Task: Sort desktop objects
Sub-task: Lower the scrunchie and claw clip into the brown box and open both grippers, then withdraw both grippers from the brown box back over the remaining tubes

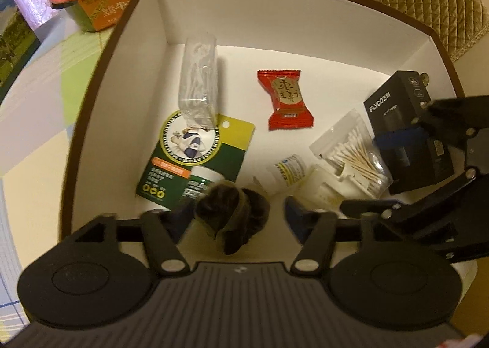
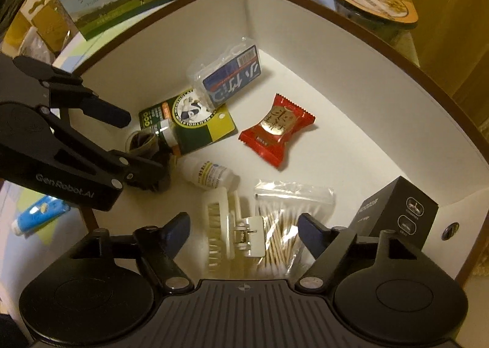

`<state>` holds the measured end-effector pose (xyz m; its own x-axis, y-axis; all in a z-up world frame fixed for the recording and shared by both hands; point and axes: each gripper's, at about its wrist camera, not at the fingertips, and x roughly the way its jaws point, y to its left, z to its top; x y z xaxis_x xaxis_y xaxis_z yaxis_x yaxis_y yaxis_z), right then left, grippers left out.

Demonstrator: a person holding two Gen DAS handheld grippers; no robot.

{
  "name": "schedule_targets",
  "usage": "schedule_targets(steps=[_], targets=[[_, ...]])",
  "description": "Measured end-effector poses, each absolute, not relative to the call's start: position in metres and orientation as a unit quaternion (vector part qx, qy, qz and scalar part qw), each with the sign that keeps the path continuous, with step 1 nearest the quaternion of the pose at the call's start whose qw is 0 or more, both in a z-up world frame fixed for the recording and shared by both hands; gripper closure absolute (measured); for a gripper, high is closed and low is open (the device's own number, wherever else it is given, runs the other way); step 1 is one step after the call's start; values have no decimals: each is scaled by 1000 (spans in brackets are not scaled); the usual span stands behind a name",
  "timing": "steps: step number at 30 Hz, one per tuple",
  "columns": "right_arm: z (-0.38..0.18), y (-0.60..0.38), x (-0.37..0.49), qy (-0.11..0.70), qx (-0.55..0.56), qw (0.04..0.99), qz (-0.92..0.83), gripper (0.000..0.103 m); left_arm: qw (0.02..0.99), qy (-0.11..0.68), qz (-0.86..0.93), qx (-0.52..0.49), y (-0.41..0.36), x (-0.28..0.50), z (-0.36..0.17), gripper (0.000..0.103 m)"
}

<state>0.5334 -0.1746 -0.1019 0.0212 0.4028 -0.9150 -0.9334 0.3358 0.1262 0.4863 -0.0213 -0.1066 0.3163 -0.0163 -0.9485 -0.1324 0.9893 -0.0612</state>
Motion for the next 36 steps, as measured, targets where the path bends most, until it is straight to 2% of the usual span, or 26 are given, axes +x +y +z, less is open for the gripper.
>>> schedule_targets(steps=[2, 5, 7, 13, 36], targets=[[-99, -176, 532, 478, -275, 662, 508, 8, 812, 581, 39, -52, -22, 485, -104, 36], [-95, -179, 528, 466, -278, 673, 503, 2, 812, 580, 43, -52, -21, 483, -102, 33], [-91, -183, 527, 461, -272, 680, 502, 2, 812, 580, 49, -50, -21, 482, -100, 18], [-77, -196, 523, 453, -250, 702, 489, 2, 824, 561, 57, -53, -24, 472, -85, 11], [-21, -252, 449, 407, -150, 767, 472, 2, 873, 471, 85, -92, -27, 365, -20, 9]])
